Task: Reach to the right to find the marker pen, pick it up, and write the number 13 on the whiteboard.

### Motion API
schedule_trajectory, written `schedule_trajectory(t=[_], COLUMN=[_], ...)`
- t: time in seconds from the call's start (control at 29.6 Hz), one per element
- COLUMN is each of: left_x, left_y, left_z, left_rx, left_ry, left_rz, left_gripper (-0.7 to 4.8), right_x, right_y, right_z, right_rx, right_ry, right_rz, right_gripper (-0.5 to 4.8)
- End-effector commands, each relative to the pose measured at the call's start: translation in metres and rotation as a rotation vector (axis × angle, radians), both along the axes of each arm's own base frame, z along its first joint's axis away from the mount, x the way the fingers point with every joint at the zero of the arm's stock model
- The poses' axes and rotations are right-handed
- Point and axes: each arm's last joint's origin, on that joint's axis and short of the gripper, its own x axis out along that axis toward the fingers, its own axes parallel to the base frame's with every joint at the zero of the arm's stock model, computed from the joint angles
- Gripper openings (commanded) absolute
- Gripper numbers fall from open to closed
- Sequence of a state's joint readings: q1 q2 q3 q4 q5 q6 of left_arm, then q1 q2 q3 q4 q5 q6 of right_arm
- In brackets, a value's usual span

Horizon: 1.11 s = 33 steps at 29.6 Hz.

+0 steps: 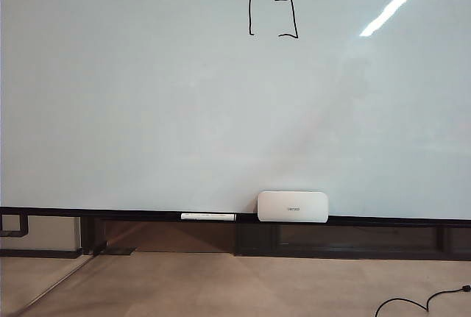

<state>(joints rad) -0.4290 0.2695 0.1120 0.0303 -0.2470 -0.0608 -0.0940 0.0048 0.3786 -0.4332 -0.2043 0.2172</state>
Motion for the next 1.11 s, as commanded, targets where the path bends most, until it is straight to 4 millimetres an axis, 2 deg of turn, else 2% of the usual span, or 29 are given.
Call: schedule_trajectory(t=[0.03,0.13,0.44,1.11], left_x=[0.0,0.0,0.0,0.0], left_y=[0.0,0.0,0.0,0.0], left_z=[-0.002,-0.002,-0.003,-0.003], left_rx=[0.003,0.004,0.006,0.006], left_ry=[0.008,0.009,0.012,0.012], left_rz=[0.003,0.003,0.003,0.001], left_gripper=[-0.06,-0.06,-0.06,-0.06], right_x=[0.004,0.007,0.01,0.01], right_y=[0.0,-0.001,-0.001,-0.001], right_z=[-0.006,-0.013,-0.018,-0.018], right_rx=[0.057,0.069,0.056,0.064], right_ry=[0.012,0.034,0.03,0.032], right_rz=[-0.002,-0.004,-0.009,-0.015], right_gripper=[-0.01,-0.01,-0.01,-0.01])
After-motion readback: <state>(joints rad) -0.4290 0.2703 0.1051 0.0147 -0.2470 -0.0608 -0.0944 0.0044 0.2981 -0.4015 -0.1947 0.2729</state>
